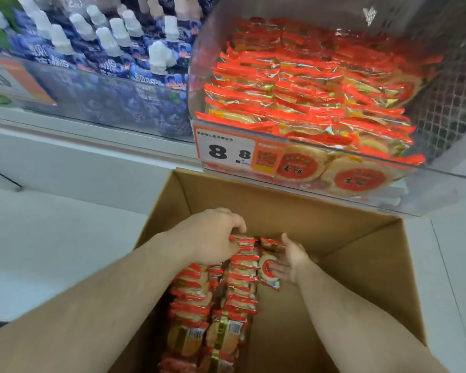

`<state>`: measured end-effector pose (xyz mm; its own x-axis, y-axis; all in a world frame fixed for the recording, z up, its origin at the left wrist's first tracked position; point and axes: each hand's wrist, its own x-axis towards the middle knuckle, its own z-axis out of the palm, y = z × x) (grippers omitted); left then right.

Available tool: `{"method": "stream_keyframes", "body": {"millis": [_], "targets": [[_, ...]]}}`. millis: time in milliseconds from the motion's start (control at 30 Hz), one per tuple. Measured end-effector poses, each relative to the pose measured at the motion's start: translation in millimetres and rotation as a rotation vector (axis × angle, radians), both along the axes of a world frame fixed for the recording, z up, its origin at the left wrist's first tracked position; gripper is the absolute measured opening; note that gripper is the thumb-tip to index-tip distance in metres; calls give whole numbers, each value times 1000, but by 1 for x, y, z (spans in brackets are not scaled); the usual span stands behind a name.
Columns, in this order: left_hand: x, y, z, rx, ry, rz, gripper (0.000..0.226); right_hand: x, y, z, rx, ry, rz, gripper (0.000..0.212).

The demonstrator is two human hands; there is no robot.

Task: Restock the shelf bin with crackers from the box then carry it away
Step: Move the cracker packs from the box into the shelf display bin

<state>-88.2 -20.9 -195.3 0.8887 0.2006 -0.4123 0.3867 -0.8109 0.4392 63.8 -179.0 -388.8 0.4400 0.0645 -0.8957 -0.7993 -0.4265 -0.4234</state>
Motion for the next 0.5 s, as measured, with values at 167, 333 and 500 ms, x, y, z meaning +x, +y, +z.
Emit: {"method": "stream_keyframes", "body": {"millis": [167,333,500], "targets": [[1,-3,-10,-1,55,8,36,-6,7,-17,74,17,-189,36],[-1,-8,-15,-46,75,3,37,-12,-19,-5,-14,-16,-232,27],[-7,-8,-18,-73,114,31,43,-31,-53,22,176,116,-138,38]]}}
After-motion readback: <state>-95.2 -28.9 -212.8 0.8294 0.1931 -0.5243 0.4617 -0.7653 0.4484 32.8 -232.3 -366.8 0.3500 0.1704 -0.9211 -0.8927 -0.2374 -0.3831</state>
